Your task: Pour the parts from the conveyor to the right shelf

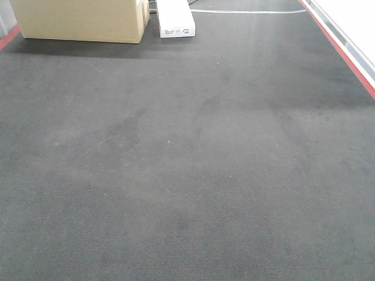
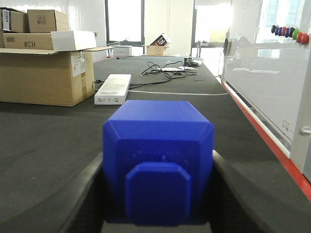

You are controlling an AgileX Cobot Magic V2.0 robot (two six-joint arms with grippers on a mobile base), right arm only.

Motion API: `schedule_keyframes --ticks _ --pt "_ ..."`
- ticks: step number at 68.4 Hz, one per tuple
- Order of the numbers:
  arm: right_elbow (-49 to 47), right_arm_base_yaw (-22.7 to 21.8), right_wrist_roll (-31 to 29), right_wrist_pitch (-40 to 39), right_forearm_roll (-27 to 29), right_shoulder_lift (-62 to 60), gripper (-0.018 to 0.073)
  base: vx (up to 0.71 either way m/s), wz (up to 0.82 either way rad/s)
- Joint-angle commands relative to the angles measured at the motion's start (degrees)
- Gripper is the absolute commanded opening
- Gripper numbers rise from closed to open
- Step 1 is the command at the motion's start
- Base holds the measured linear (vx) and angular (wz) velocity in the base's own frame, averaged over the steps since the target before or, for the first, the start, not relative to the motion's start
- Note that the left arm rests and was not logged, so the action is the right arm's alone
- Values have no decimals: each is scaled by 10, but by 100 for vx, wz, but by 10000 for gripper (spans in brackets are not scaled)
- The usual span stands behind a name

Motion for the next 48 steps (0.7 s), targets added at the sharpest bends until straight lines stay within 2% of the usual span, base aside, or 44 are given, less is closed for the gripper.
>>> schedule_keyframes --ticks 1,48 --pt "-15 -2 -3 -51 -4 7 60 0 0" --pt "-15 -2 -3 -51 -4 7 60 0 0"
